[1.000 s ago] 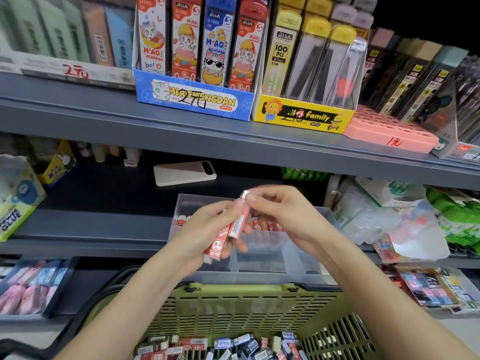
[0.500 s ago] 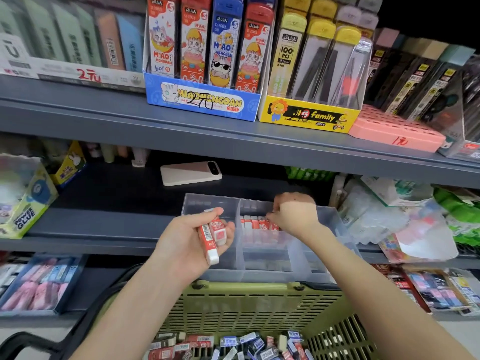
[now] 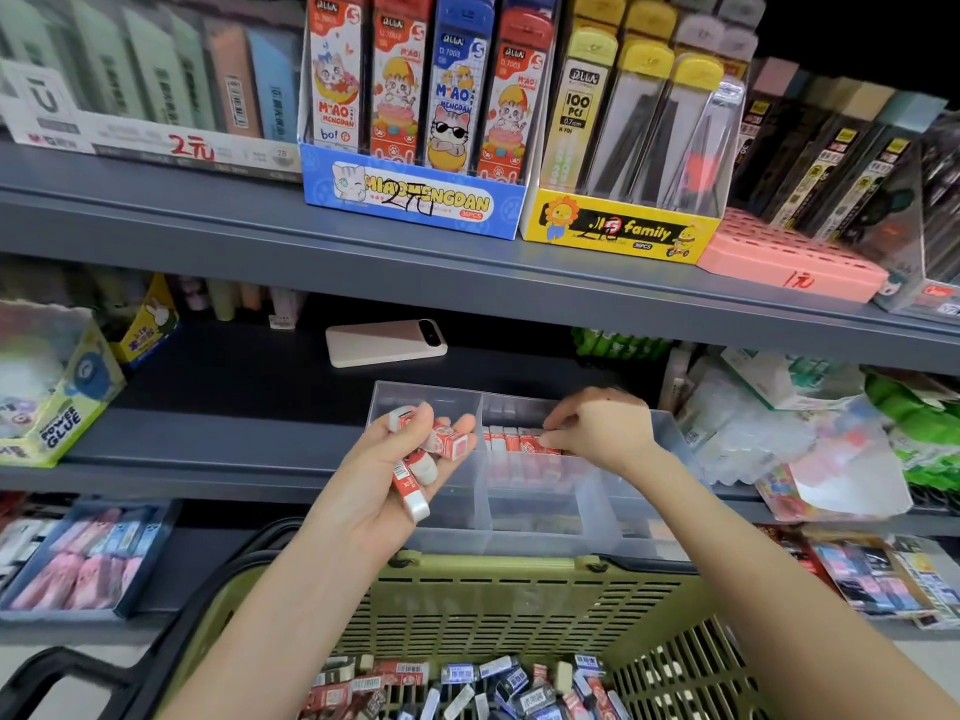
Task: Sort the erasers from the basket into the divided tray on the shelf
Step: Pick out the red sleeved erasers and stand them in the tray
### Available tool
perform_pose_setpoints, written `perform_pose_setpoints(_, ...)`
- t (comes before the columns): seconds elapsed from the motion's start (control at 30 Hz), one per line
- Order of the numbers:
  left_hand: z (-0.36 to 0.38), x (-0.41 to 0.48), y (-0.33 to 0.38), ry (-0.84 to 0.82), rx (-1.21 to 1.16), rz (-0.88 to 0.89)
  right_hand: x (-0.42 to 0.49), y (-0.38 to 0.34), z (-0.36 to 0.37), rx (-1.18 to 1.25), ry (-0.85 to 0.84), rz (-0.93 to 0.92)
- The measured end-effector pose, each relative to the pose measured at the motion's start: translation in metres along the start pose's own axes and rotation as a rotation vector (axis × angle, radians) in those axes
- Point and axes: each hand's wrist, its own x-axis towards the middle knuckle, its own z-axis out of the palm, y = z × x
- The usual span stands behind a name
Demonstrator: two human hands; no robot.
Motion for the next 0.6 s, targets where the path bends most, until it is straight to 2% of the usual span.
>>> perform_pose_setpoints(0.1,-0.002,0.001,-0.003,0.017,0.009,0.007,-0.001,0.0,-0.003,0.034,-0.023,-0.025)
perform_pose_setpoints(0.2,-0.004,0.002,-0.005,0.0,0.023,0.013,-0.002,-0.003,-0.001,-0.04,-0.024,-0.066)
perform_pose_setpoints(0.43,-0.006,0.005,-0.006,-0.024,0.053,0.011,0.001,-0.005,-0.01,-0.057,-0.143,-0.03)
perform_pose_setpoints(0.5,-0.006,0.004,-0.006,-0.026,0.053,0.01,-0.005,-0.01,-0.018,0.055,-0.087,-0.018)
perform_pose_setpoints(0.6,-0.006,0.006,-0.007,-0.015,0.049,0.017,-0.026,-0.034,-0.036,0.611,0.013,-0.064)
